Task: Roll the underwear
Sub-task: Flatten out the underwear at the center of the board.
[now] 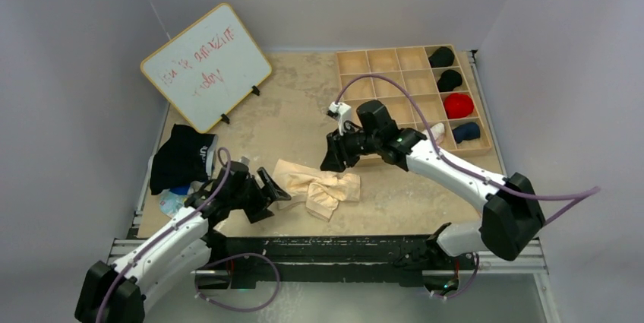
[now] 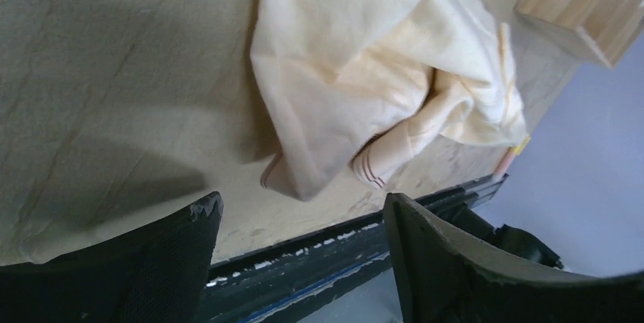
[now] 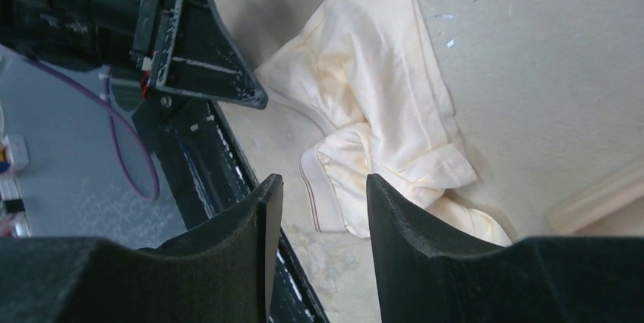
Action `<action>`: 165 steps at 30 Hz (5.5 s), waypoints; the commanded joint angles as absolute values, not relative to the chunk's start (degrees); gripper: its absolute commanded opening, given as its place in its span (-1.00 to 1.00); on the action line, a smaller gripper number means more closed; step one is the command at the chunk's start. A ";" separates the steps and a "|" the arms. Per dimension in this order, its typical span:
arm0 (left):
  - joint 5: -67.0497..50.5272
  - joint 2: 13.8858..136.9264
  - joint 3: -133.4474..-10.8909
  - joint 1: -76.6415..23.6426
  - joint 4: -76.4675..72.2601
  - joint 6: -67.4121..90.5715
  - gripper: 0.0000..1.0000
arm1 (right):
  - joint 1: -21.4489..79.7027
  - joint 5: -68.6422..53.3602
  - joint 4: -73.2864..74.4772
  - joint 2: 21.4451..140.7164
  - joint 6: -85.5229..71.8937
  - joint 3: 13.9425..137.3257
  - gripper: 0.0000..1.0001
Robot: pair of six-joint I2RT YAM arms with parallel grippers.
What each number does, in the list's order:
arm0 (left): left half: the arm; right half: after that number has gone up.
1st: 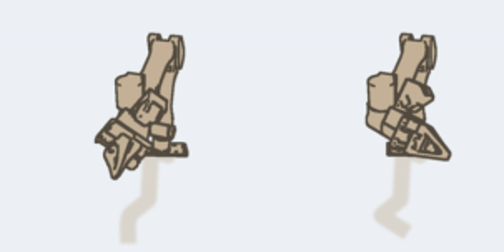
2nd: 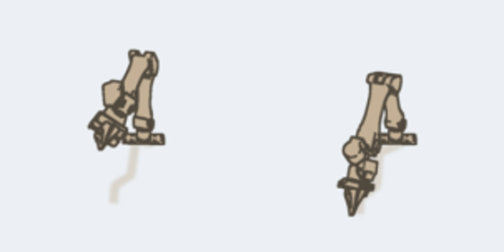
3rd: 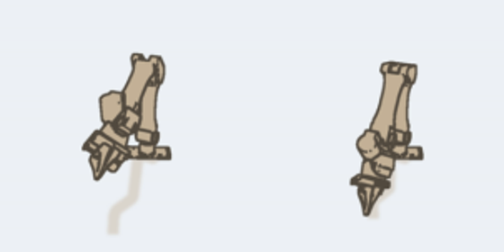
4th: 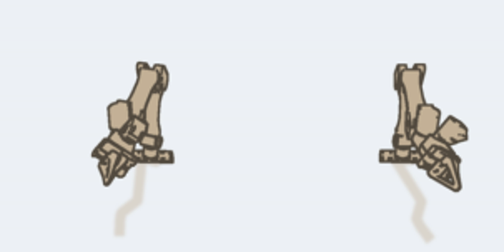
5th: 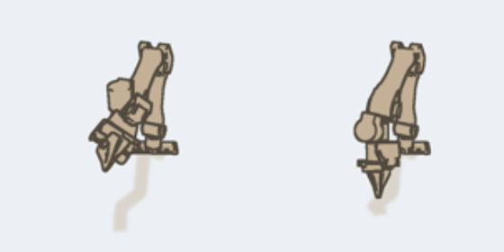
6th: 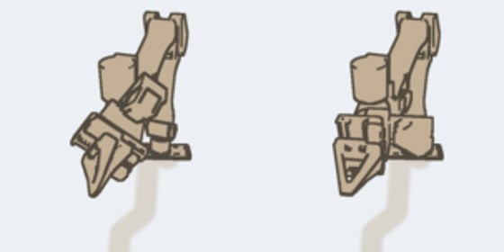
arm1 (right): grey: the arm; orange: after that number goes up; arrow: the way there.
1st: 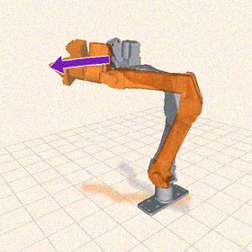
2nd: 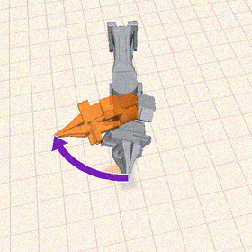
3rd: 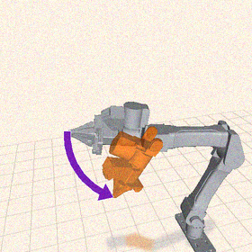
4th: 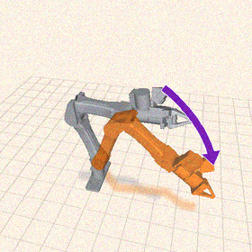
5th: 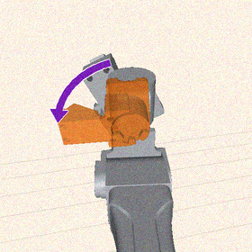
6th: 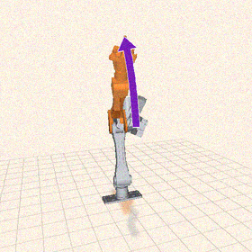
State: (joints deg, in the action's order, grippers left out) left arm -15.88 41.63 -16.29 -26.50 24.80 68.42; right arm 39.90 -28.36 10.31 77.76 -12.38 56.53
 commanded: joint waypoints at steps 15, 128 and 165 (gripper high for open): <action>-5.08 57.33 -28.19 -28.24 18.12 62.81 -1.00 | 46.65 -34.06 16.42 93.98 -3.75 56.49 -0.14; -13.02 77.13 -29.96 -30.51 2.93 51.51 0.49 | 42.50 -2.31 -0.18 100.82 -14.15 70.23 -1.00; 13.45 55.35 -58.07 -33.04 54.48 48.53 -0.87 | 40.11 -17.62 7.42 78.86 -33.15 59.61 -0.99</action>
State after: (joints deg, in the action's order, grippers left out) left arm 6.94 52.10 -51.31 -33.47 46.85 51.44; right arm 40.40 -16.40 6.24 74.78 -26.68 58.81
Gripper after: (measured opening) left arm 0.037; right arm 0.027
